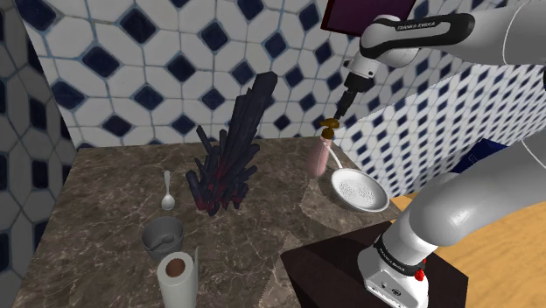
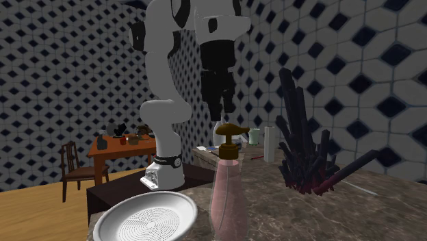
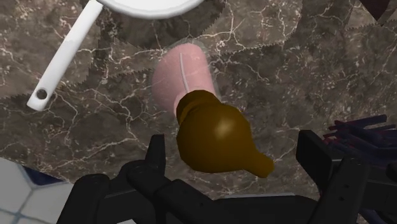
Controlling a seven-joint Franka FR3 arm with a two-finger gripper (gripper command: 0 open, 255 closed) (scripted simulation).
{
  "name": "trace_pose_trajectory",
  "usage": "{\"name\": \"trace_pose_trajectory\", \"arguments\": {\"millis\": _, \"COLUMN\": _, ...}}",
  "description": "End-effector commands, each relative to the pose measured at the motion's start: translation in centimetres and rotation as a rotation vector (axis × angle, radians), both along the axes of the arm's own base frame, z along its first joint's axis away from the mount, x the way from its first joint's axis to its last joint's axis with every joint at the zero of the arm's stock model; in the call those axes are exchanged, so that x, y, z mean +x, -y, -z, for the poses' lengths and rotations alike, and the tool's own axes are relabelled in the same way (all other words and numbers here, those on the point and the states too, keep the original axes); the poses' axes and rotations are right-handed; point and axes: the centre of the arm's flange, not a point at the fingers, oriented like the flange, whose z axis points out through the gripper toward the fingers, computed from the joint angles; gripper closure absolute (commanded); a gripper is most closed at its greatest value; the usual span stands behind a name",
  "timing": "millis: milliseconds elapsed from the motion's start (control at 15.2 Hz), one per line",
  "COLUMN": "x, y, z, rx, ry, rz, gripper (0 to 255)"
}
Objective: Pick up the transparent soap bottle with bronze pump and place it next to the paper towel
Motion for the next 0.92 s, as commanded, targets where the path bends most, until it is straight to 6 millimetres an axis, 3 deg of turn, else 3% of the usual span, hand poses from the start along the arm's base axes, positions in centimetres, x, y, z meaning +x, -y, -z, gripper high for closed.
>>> {"name": "trace_pose_trajectory", "arguments": {"millis": 0, "x": 0.2, "y": 0.5, "z": 1.0, "rx": 0.001, "ry": 0.001, "rz": -0.003, "gripper": 0}}
{"name": "trace_pose_trajectory", "arguments": {"millis": 396, "x": 0.2, "y": 0.0, "z": 3.9, "rx": 0.001, "ry": 0.001, "rz": -0.003, "gripper": 0}}
{"name": "trace_pose_trajectory", "arguments": {"millis": 858, "x": 0.2, "y": 0.0, "z": 3.9, "rx": 0.001, "ry": 0.001, "rz": -0.003, "gripper": 0}}
